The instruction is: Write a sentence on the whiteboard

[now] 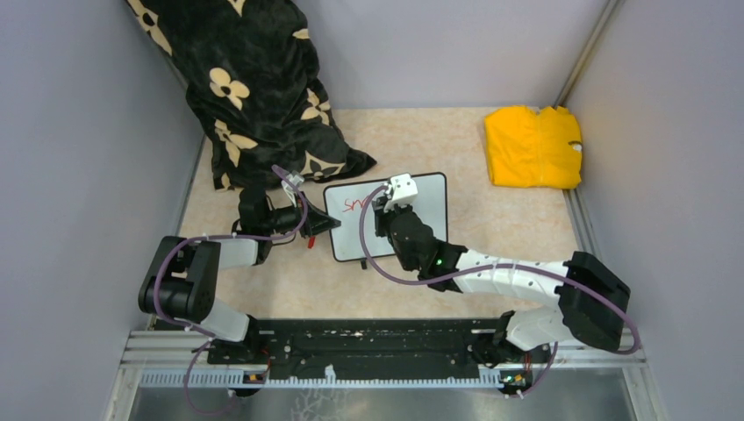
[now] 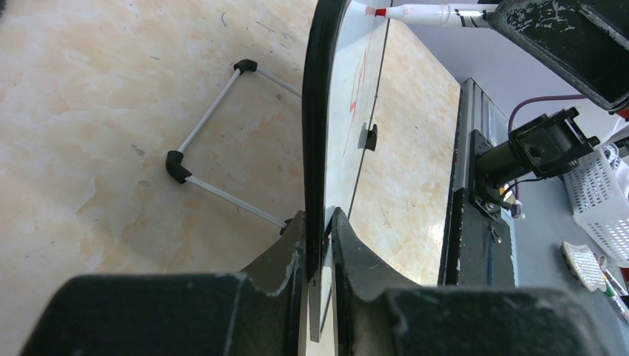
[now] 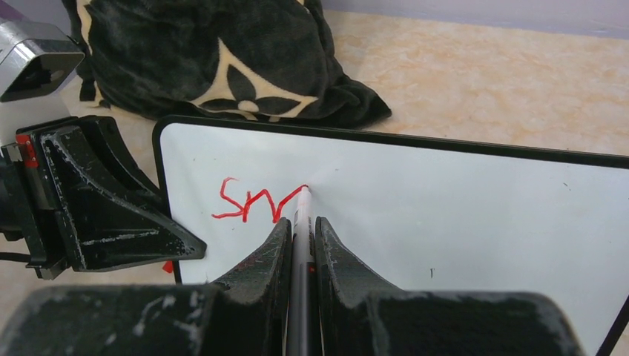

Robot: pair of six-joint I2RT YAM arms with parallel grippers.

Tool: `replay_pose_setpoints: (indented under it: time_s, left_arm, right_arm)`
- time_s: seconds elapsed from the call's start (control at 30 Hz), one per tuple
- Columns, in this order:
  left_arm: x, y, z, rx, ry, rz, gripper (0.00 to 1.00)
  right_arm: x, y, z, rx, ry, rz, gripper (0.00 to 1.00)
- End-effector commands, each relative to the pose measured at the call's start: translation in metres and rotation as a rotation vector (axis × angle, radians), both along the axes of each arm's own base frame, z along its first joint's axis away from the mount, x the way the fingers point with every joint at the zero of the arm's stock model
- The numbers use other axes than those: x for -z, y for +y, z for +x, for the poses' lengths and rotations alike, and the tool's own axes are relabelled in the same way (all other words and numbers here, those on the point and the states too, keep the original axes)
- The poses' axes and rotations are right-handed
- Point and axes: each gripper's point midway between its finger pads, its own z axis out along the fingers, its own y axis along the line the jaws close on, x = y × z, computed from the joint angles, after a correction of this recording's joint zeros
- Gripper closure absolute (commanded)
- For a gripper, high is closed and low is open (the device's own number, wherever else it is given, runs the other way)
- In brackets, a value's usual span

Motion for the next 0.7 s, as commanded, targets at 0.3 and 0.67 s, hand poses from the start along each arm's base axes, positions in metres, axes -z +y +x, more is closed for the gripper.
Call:
replay_pose_setpoints:
  time_s: [0.3, 0.67]
  left_arm:
    - [0.007, -0.002, 0.003, 0.002, -0.019, 0.029, 1.0]
    - [0.008, -0.003, 0.002, 0.006, -0.016, 0.032, 1.0]
  right_arm:
    - [0.0, -0.005, -0.007, -0.026, 0.02, 0.031, 1.0]
    - [0.011, -0.01, -0.013, -0.035, 0.046, 0.018, 1.0]
